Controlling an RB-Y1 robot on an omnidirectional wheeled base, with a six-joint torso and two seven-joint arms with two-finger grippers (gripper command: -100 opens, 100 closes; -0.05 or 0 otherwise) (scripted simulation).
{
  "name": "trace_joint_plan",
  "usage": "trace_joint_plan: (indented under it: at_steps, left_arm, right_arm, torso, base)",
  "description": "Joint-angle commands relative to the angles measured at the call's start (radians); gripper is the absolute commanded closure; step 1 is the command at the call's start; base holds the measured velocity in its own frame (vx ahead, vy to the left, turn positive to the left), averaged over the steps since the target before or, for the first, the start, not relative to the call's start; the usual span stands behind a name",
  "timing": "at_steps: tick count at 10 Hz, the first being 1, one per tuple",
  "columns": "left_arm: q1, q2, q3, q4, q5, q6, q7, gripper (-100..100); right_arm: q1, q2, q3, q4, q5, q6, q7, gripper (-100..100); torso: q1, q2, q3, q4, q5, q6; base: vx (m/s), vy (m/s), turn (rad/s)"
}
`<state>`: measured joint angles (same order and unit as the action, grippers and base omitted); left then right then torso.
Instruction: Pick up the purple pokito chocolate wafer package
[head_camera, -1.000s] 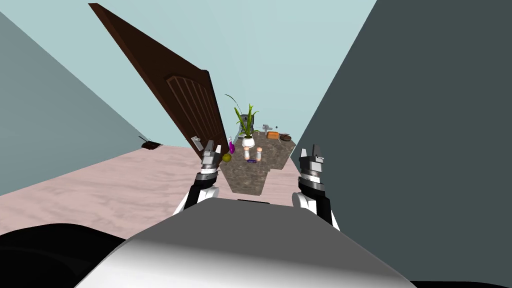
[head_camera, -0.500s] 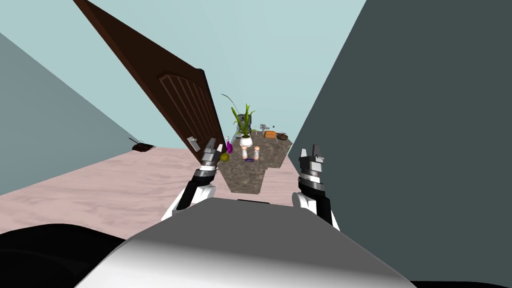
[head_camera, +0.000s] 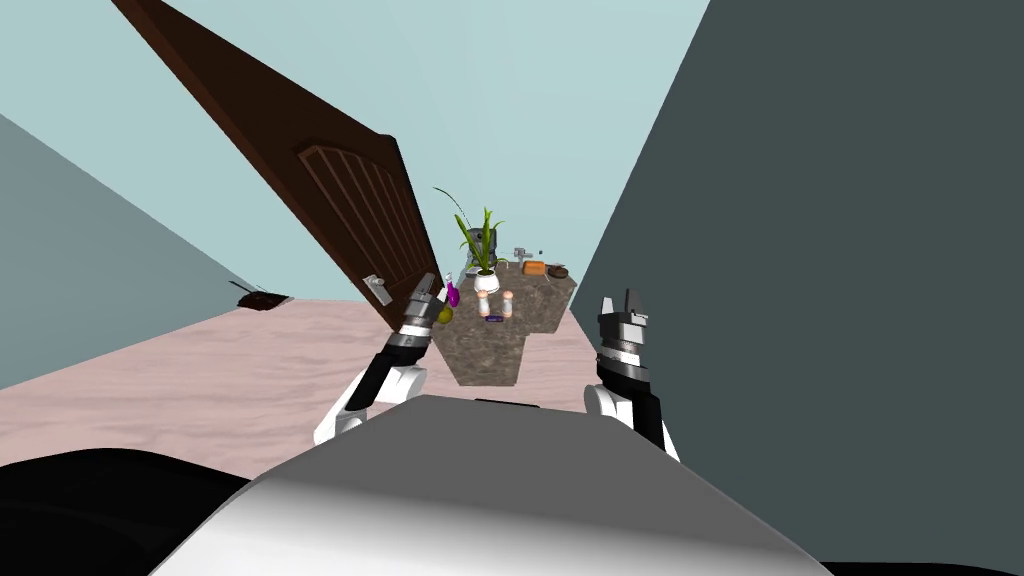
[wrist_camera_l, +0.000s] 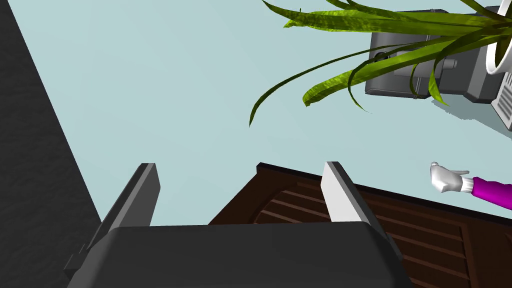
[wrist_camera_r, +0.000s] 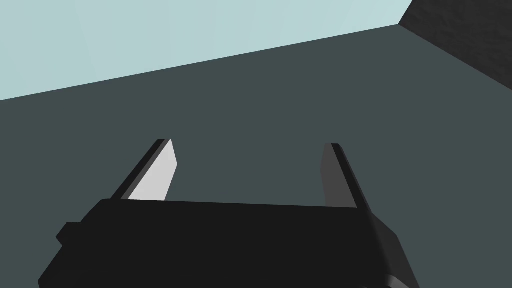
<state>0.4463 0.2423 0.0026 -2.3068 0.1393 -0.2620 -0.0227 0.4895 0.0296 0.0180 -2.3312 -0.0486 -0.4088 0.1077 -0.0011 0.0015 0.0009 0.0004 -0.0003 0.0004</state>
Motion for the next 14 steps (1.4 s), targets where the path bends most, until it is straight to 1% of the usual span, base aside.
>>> trace_joint_plan:
  at_steps: [1,2,3,4,5,6,7,8,9,10,11,12,13,14]
  left_arm:
    - [-0.004,0.011,0.005,-0.006,0.009,0.050,0.014,-100]
    - [-0.014,0.031,0.015,-0.018,0.028,0.080,0.040,-100]
    - [-0.014,0.031,0.015,-0.018,0.028,0.107,0.040,-100]
    - [-0.014,0.031,0.015,-0.018,0.028,0.115,0.040,-100]
    - [-0.024,0.049,0.027,-0.028,0.049,0.156,0.066,-100]
    - [-0.024,0.049,0.027,-0.028,0.049,0.182,0.066,-100]
    - [-0.033,0.067,0.040,-0.037,0.070,0.210,0.095,-100]
    - [-0.033,0.067,0.040,-0.037,0.070,0.239,0.095,-100]
    - [-0.033,0.067,0.040,-0.037,0.070,0.253,0.095,-100]
    - [-0.042,0.083,0.054,-0.045,0.093,0.291,0.124,-100]
    - [-0.042,0.083,0.054,-0.045,0.093,0.317,0.124,-100]
    - [-0.042,0.083,0.054,-0.045,0.093,0.327,0.124,-100]
    - [-0.051,0.099,0.069,-0.052,0.116,0.366,0.154,-100]
    - [-0.051,0.099,0.069,-0.052,0.116,0.394,0.154,-100]
  right_arm:
    - [0.000,0.000,0.000,0.000,0.000,0.000,0.000,0]
    - [0.000,0.000,0.000,0.000,0.000,0.000,0.000,0]
    - [0.000,0.000,0.000,0.000,0.000,0.000,0.000,0]
    - [0.000,0.000,0.000,0.000,0.000,0.000,0.000,0]
    - [0.000,0.000,0.000,0.000,0.000,0.000,0.000,0]
    - [0.000,0.000,0.000,0.000,0.000,0.000,0.000,0]
    - [0.000,0.000,0.000,0.000,0.000,0.000,0.000,0]
    - [0.000,0.000,0.000,0.000,0.000,0.000,0.000,0]
    - [0.000,0.000,0.000,0.000,0.000,0.000,0.000,0]
    - [0.000,0.000,0.000,0.000,0.000,0.000,0.000,0]
    - [0.000,0.000,0.000,0.000,0.000,0.000,0.000,0]
    - [0.000,0.000,0.000,0.000,0.000,0.000,0.000,0]
    - [0.000,0.000,0.000,0.000,0.000,0.000,0.000,0]
    - [0.000,0.000,0.000,0.000,0.000,0.000,0.000,0]
  torso:
    - [0.000,0.000,0.000,0.000,0.000,0.000]
    - [0.001,0.000,0.000,0.000,0.000,-0.001]
    - [0.000,0.000,0.000,0.000,0.000,0.000]
    - [0.000,0.000,0.000,0.000,0.000,-0.001]
    - [0.001,0.000,0.000,0.000,0.000,-0.001]
    - [0.000,0.000,0.000,0.000,0.000,0.000]
    - [0.000,0.000,0.000,0.000,0.000,-0.001]
    - [0.000,0.000,0.000,0.000,0.000,0.000]
    - [0.001,0.000,0.000,0.000,0.000,-0.001]
    - [0.001,0.000,0.000,0.000,0.000,-0.001]
    - [0.000,0.000,0.000,0.000,0.000,0.000]
    - [0.001,0.000,0.000,0.000,0.000,-0.001]
    - [0.001,-0.001,0.000,0.000,0.000,-0.001]
    - [0.000,-0.001,0.000,0.000,0.000,0.000]
  base:
    - [-0.019,-0.008,-0.068]
    - [-0.025,-0.017,-0.134]
    - [-0.025,-0.015,-0.069]
    - [-0.013,-0.008,0.017]
    - [-0.016,-0.023,-0.136]
    - [-0.018,-0.015,-0.108]
    - [-0.022,-0.015,-0.150]
    - [-0.022,-0.013,-0.089]
    - [-0.011,-0.006,0.002]
    - [-0.016,-0.018,-0.197]
    - [-0.015,-0.012,-0.100]
    - [-0.006,-0.004,0.024]
    - [-0.012,-0.018,-0.212]
    - [-0.013,-0.011,-0.096]
